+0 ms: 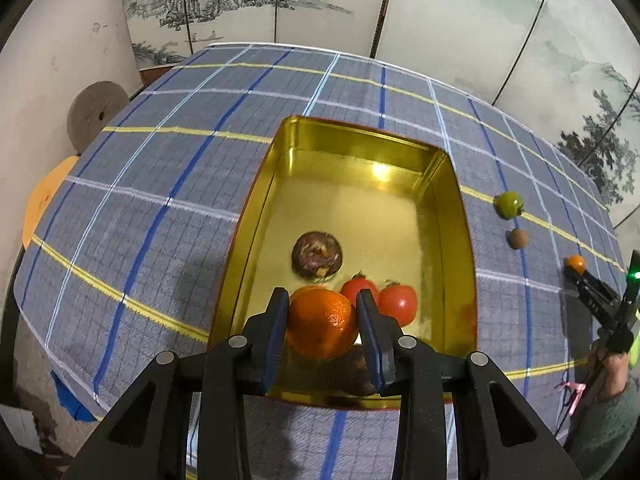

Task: Organize fruits
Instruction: 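Carry the mandarin into the gold tin with the left gripper and release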

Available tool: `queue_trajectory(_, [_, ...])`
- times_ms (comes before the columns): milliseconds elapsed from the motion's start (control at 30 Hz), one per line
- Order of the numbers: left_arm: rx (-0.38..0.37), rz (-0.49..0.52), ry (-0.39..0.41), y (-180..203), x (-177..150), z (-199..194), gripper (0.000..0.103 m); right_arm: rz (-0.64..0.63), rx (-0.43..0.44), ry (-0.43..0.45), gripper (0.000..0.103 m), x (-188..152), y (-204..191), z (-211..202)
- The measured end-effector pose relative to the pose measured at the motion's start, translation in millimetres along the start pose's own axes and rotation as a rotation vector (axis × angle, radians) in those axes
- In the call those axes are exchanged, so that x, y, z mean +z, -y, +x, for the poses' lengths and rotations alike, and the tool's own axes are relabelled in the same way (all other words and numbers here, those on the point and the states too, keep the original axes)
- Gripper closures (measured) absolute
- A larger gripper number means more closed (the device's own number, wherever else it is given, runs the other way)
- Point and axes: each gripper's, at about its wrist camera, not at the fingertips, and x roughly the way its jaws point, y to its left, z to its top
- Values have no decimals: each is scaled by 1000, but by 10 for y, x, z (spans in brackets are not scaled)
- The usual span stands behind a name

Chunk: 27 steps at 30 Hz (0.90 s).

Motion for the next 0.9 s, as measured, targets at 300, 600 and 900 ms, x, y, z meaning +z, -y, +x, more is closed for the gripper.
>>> queue_trajectory(300, [32, -18, -41, -136, -130, 104, 67, -1, -1, 0, 65, 0, -3, 2])
queue_trajectory(600, [46, -14, -41, -171, -180, 195, 67, -2, -3, 0, 65, 1, 7, -1])
queue_trajectory(900, [63, 8, -30, -176, -176, 218, 66, -2, -4, 0, 65, 0, 18, -6])
